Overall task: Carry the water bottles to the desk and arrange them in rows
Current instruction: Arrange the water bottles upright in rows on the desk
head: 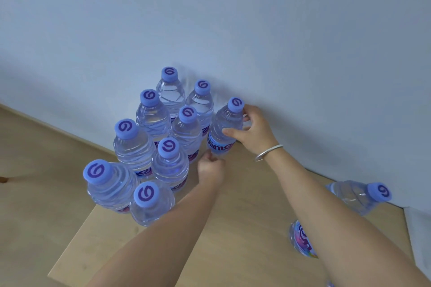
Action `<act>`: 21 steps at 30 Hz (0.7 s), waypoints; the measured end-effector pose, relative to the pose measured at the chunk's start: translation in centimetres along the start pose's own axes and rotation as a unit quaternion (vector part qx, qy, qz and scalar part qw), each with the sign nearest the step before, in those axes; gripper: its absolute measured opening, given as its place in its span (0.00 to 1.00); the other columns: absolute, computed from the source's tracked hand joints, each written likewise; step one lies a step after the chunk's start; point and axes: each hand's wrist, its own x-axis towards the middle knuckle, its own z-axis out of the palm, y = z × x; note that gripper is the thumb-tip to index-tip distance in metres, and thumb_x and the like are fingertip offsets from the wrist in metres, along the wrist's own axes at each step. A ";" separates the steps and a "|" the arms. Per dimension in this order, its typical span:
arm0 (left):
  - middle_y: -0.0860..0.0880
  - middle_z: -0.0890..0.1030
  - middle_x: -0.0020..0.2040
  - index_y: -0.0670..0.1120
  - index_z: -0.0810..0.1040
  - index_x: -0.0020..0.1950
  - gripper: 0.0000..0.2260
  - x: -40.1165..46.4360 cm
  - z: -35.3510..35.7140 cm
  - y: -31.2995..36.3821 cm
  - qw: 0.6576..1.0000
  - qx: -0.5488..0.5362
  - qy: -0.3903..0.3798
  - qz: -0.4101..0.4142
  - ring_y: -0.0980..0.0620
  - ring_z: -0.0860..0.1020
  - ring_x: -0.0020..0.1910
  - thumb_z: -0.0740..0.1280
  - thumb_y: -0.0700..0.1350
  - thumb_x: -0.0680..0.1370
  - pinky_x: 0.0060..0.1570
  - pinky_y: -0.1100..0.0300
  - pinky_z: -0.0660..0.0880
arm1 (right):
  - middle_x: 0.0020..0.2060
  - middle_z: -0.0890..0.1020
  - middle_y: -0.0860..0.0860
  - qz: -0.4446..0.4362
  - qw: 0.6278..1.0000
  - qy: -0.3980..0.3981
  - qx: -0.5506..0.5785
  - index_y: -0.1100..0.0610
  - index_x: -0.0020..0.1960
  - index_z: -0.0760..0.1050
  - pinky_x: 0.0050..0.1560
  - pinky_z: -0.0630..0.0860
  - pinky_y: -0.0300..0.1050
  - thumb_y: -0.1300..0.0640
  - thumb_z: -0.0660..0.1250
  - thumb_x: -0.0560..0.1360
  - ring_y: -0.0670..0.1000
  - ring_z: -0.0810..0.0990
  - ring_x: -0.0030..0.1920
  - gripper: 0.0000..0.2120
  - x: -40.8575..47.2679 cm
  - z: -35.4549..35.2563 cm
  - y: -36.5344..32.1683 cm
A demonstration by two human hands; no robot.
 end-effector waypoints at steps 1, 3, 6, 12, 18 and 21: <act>0.46 0.69 0.36 0.42 0.74 0.47 0.11 0.1 0.1 -0.1 1.000 0.001 -0.001 0.002 0.54 0.65 0.31 0.58 0.30 0.73 0.23 0.73 0.63 | 0.48 0.73 0.43 -0.006 1.000 -0.012 -0.017 0.41 0.51 0.70 0.47 0.70 0.37 0.57 0.77 0.64 0.47 0.72 0.48 0.23 0.0 -0.3 0.0; 0.49 0.69 0.35 0.46 0.74 0.45 0.12 0.2 0.2 -0.2 1.000 -0.001 0.002 0.003 0.56 0.66 0.30 0.58 0.30 0.73 0.22 0.75 0.63 | 0.50 0.73 0.44 -0.005 0.999 -0.031 -0.037 0.45 0.57 0.72 0.47 0.71 0.38 0.55 0.76 0.65 0.48 0.73 0.49 0.23 0.0 -0.6 0.1; 0.54 0.69 0.35 0.52 0.70 0.45 0.15 0.4 0.5 0.0 1.000 -0.008 0.008 0.001 0.58 0.67 0.32 0.60 0.31 0.74 0.25 0.77 0.66 | 0.52 0.73 0.44 -0.001 0.999 -0.042 -0.024 0.52 0.62 0.72 0.49 0.73 0.40 0.57 0.76 0.66 0.43 0.73 0.48 0.27 0.3 -0.7 -0.1; 0.42 0.77 0.47 0.45 0.71 0.66 0.22 0.7 1.1 0.2 1.000 0.014 0.010 -0.017 0.46 0.76 0.46 0.59 0.33 0.74 0.47 0.59 0.70 | 0.49 0.65 0.49 -0.024 0.997 -0.047 -0.065 0.56 0.64 0.71 0.49 0.73 0.41 0.58 0.75 0.66 0.44 0.69 0.43 0.28 0.5 -0.5 0.0; 0.45 0.76 0.58 0.47 0.62 0.74 0.27 1.0 0.9 0.1 1.000 0.024 0.003 -0.016 0.48 0.74 0.52 0.60 0.33 0.75 0.51 0.60 0.68 | 0.46 0.65 0.52 -0.016 0.995 0.010 -0.102 0.60 0.65 0.70 0.45 0.65 0.33 0.56 0.73 0.68 0.51 0.69 0.42 0.28 -0.2 0.2 0.7; 0.43 0.75 0.62 0.46 0.61 0.74 0.27 0.9 0.8 0.4 0.998 0.055 -0.002 -0.011 0.45 0.75 0.58 0.60 0.33 0.76 0.55 0.59 0.69 | 0.45 0.66 0.52 -0.017 0.991 0.030 -0.127 0.59 0.66 0.69 0.45 0.66 0.38 0.55 0.72 0.69 0.52 0.69 0.43 0.28 -0.4 0.5 0.7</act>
